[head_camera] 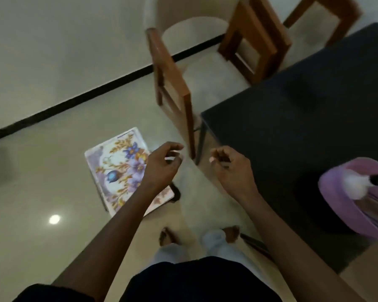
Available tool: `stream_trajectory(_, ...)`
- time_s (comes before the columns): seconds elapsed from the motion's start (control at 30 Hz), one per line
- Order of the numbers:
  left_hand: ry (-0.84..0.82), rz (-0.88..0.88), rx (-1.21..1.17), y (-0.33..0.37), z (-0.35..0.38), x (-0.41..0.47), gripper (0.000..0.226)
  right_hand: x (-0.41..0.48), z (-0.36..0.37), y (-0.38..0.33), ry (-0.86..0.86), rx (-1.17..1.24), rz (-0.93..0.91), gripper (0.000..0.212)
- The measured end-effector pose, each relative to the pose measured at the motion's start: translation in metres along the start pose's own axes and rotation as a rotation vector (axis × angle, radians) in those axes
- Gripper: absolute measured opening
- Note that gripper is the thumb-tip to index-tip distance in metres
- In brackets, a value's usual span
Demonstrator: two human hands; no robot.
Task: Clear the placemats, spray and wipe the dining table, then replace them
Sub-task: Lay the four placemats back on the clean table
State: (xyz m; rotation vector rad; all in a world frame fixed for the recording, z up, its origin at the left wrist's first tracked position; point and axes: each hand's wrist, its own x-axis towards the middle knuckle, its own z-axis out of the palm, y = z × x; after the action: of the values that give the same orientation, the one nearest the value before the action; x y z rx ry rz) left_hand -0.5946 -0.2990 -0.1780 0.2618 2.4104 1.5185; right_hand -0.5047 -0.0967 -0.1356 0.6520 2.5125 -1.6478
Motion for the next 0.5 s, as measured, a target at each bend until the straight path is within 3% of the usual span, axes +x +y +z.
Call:
stream_trajectory(0.23,0.288,-0.368,-0.013,-0.103,-0.128,-0.047,0.023,0.032,0.135,-0.01,-0.191,-0.133,-0.022,0.023)
stream_trajectory(0.5,0.462,-0.667,-0.233,-0.178,-0.164,-0.052,0.028,0.093,0.229,-0.005,-0.451,-0.213,0.012,0.022)
